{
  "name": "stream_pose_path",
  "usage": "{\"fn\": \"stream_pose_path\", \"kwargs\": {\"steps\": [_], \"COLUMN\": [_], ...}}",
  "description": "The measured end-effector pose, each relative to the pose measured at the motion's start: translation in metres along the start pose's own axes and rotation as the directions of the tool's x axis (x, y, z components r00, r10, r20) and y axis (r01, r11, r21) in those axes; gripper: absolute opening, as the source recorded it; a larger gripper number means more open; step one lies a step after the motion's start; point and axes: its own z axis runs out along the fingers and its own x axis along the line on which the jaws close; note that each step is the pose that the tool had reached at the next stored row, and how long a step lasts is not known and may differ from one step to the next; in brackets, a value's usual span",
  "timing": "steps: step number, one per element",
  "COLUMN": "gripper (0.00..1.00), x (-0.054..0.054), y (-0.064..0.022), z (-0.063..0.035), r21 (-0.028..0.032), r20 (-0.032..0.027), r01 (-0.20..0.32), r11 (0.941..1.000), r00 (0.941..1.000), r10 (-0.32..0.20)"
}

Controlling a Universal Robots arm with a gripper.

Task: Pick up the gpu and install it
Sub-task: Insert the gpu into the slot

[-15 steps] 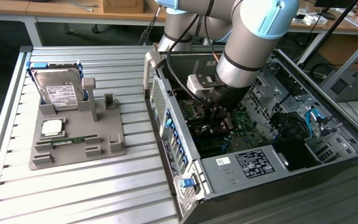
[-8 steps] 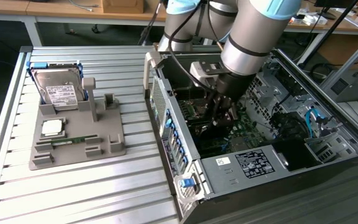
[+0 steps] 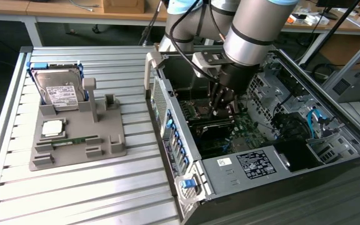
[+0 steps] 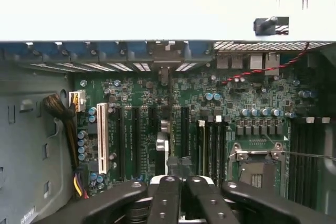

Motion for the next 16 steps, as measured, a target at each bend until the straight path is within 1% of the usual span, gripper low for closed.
{"fn": "stream_pose_path", "kwargs": {"steps": [1,4,6,8,12,16], "gripper": [0.1,0.1,0.1,0.1,0.1,0.1], "x": [0.0,0.0,0.0,0.0,0.0,0.0], "y": [-0.0046,-0.0193,-0.0286,-0.04,-0.0583,-0.0766], "z": [0.0,0.0001,0.0003,0.0006,0.0013,0.0017], "r21": [-0.0038,-0.0162,-0.0232,-0.0324,-0.0493,-0.0618], "r20": [-0.0001,-0.0001,0.0,0.0,-0.0004,-0.0004], "r01": [0.0,-0.001,-0.001,-0.001,-0.001,-0.001], "r11": [1.0,0.9999,0.9997,0.9995,0.9988,0.9981], "r00": [1.0,1.0,1.0,1.0,1.0,1.0], "r10": [0.0,0.001,0.001,0.001,0.001,0.001]}}
